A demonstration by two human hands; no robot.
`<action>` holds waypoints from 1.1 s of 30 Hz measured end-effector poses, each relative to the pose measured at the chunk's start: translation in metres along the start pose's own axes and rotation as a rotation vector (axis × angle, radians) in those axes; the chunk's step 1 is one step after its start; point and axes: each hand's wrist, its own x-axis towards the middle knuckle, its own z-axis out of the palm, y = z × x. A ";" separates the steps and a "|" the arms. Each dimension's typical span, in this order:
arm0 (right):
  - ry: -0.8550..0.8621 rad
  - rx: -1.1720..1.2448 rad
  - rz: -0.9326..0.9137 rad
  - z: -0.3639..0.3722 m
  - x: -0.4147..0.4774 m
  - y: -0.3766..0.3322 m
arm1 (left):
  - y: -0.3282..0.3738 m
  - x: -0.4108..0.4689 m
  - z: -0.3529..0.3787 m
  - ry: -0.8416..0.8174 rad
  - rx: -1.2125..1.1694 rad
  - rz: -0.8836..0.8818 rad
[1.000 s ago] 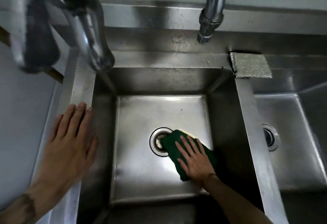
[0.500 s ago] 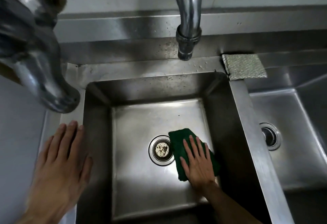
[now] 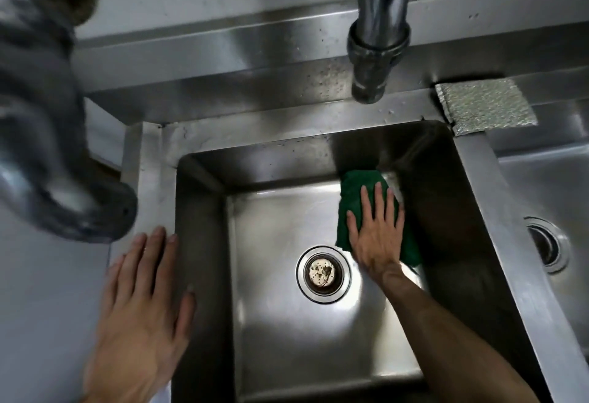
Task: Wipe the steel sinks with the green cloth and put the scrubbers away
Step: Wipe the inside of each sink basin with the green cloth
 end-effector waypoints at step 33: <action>-0.116 0.062 -0.310 0.010 -0.037 -0.093 | 0.001 -0.005 -0.004 -0.021 0.038 -0.013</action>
